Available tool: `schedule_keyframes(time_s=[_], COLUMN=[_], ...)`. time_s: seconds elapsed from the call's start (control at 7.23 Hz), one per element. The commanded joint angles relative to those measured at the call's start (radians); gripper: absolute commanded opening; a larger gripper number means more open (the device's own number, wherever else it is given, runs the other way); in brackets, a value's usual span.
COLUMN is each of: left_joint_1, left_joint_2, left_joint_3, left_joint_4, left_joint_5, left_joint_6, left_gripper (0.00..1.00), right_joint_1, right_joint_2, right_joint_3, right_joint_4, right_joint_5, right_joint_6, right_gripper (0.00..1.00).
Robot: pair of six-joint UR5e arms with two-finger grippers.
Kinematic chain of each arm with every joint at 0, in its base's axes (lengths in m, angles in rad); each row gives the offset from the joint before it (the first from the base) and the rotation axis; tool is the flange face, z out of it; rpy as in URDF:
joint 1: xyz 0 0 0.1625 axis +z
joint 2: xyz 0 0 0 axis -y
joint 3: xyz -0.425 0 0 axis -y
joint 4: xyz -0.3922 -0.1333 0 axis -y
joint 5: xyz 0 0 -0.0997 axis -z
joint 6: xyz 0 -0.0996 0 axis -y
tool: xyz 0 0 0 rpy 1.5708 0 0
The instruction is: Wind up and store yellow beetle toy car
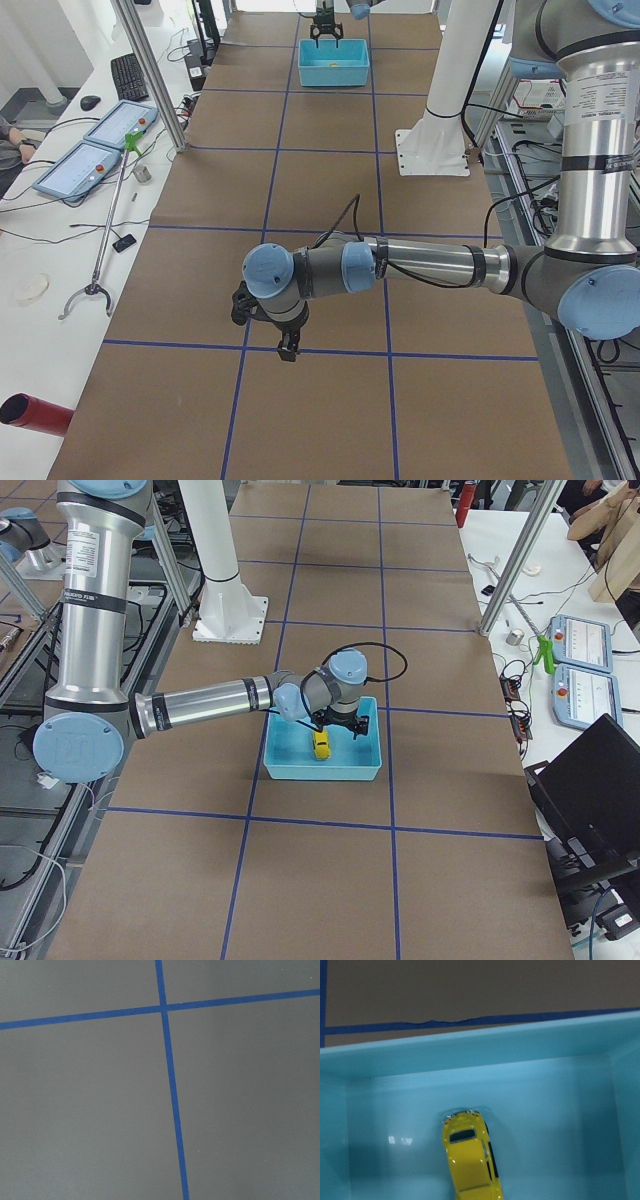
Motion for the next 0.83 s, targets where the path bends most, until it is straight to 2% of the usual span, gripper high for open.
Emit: schedule_keyframes(time_s=[0.0, 0.14, 0.41, 0.69], left_joint_1=[0.002, 0.002, 0.002, 0.003], left_joint_2=[-0.007, -0.012, -0.018, -0.018], left_joint_3=[-0.002, -0.003, -0.008, -0.028], left_joint_4=[-0.005, -0.005, -0.005, -0.005], left_joint_5=[0.010, 0.011, 0.011, 0.013], left_joint_6=[0.000, -0.001, -0.003, -0.003], left_gripper=[1.00, 1.00, 1.00, 1.00], right_joint_1=[0.232, 0.318, 0.439, 0.461], right_joint_2=[0.046, 0.046, 0.047, 0.052], right_joint_3=[-0.008, -0.013, -0.040, -0.075], right_joint_4=[-0.276, -0.428, -0.605, -0.627], right_joint_5=[0.006, -0.001, -0.035, -0.061], right_joint_6=[0.003, 0.003, 0.005, 0.015], right_gripper=[1.00, 1.00, 1.00, 1.00])
